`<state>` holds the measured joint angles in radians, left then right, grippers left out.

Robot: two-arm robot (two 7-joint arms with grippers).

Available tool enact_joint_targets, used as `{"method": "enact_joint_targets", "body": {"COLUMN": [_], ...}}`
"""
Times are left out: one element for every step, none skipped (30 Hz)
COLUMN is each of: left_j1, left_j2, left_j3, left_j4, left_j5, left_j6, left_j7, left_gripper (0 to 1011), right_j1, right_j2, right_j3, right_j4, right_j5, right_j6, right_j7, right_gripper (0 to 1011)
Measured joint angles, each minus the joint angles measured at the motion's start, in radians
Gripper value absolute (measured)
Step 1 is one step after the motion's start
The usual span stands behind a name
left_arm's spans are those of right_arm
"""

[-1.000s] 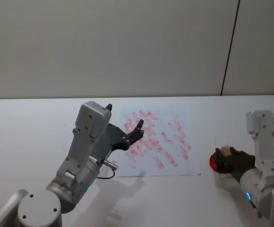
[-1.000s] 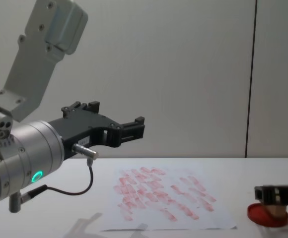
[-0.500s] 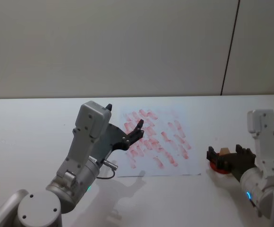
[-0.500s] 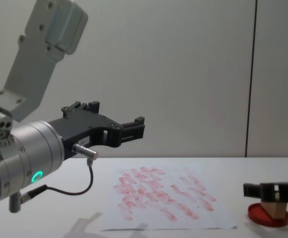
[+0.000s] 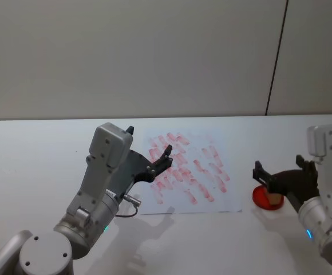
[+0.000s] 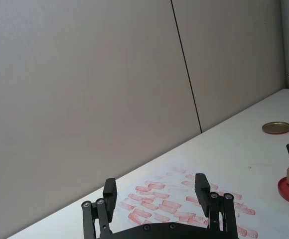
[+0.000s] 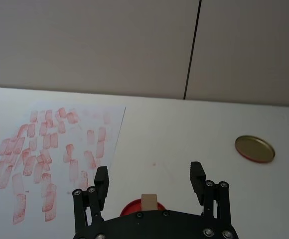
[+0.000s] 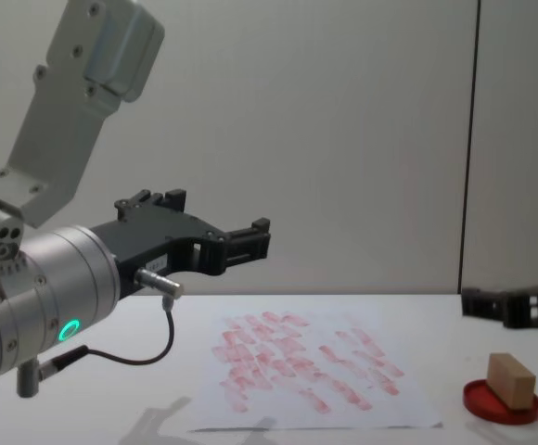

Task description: Use the one hand to pick up the stamp and affix it onto the A4 paper.

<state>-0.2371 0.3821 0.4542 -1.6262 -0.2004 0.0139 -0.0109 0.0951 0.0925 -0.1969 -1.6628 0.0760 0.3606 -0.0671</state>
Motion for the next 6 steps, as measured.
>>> {"method": "enact_joint_targets", "body": {"left_j1": [0.000, 0.000, 0.000, 0.000, 0.000, 0.000], "left_j2": [0.000, 0.000, 0.000, 0.000, 0.000, 0.000], "left_j3": [0.000, 0.000, 0.000, 0.000, 0.000, 0.000], "left_j4": [0.000, 0.000, 0.000, 0.000, 0.000, 0.000], "left_j5": [0.000, 0.000, 0.000, 0.000, 0.000, 0.000], "left_j6": [0.000, 0.000, 0.000, 0.000, 0.000, 0.000], "left_j7": [0.000, 0.000, 0.000, 0.000, 0.000, 0.000], "left_gripper": [993, 993, 993, 993, 993, 993], "right_j1": [-0.004, -0.012, -0.017, -0.025, -0.028, -0.036], "right_j2": [0.002, 0.006, 0.009, 0.014, 0.016, 0.020], "right_j3": [0.000, -0.001, -0.001, -0.002, -0.002, -0.002], "right_j4": [-0.009, -0.023, -0.033, -0.045, -0.054, -0.068], "right_j5": [-0.005, -0.018, -0.023, -0.033, -0.038, -0.047], "right_j6": [-0.006, -0.020, -0.025, -0.035, -0.040, -0.049], "right_j7": [0.000, 0.001, 0.001, 0.001, 0.001, 0.002], "right_gripper": [1001, 1001, 1001, 1001, 1001, 1001]}}
